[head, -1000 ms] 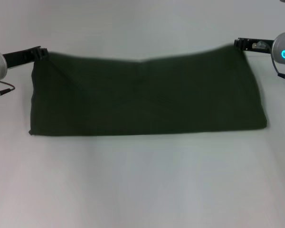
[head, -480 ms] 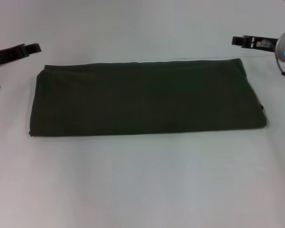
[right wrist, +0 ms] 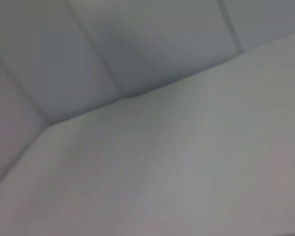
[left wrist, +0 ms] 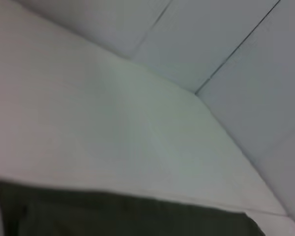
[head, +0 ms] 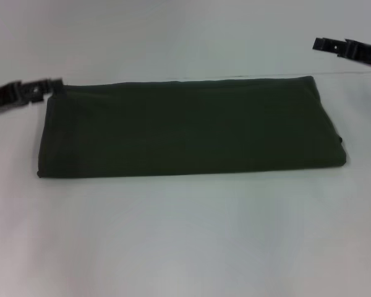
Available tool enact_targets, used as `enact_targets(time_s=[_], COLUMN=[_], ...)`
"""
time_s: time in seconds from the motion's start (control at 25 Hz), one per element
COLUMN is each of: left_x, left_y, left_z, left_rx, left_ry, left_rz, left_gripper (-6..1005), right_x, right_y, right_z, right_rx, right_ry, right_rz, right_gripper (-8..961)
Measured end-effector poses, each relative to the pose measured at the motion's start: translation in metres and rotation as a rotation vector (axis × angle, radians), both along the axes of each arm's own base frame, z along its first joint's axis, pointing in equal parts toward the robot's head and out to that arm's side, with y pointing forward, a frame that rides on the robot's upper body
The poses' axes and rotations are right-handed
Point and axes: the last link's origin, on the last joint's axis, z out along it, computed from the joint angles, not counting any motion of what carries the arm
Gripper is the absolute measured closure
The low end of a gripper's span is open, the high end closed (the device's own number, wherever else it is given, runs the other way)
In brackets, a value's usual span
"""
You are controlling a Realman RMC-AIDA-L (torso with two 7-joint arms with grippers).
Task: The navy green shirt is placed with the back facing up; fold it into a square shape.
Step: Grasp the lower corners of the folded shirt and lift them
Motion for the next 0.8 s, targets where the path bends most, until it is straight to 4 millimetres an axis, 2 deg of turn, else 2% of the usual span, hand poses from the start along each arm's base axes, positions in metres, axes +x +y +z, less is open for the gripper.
enact_targets(time_s=[0.2,0.36,0.56,0.8], left_x=[-0.022,-0.030,-0.037,-0.048], left_y=[-0.019,-0.026,-0.029,-0.030], left_z=[0.002,0.001,-0.002,-0.018], left_rx=[-0.042,-0.054,-0.066,-0.088], left_ry=[-0.075,-0.078,-0.034,0.041], left_rz=[0.141,0.169,0.183,0.232], left_gripper=[189,190,191,192], right_x=[0.010,0.024,0.036,0.034], right_y=[-0.029,-0.041,-0.047,-0.047], right_z=[0.010,0.019,0.022,0.014], right_rx=[-0.099,-0.125,-0.157,-0.189], right_ry=[0.052,0.047,0.022,-0.010], right_rz=[0.101,0.096,0.075,0.086], right_gripper=[164,164,165,165])
